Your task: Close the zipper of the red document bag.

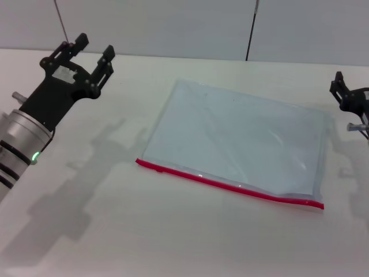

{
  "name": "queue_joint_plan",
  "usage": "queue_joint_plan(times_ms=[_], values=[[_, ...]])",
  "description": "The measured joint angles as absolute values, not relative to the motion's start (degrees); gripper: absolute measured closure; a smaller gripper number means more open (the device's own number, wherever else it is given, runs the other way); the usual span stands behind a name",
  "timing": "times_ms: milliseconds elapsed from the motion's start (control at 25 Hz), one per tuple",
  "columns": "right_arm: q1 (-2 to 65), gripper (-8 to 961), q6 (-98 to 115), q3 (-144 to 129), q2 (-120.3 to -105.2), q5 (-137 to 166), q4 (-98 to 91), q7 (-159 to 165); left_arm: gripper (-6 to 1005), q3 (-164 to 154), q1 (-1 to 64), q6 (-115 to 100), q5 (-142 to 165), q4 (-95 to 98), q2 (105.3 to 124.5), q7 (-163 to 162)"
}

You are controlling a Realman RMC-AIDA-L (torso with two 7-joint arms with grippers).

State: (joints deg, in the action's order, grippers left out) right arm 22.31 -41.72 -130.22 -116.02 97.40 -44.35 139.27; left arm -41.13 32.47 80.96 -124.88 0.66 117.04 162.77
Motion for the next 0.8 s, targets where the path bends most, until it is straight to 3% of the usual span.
queue_joint_plan(times_ms=[800], values=[[24.21,77,-46.59,-134.42,-116.37,97.11,-41.05,143.56,426,-41.13,33.18,79.35,-126.13,-0.01,116.89,162.75]])
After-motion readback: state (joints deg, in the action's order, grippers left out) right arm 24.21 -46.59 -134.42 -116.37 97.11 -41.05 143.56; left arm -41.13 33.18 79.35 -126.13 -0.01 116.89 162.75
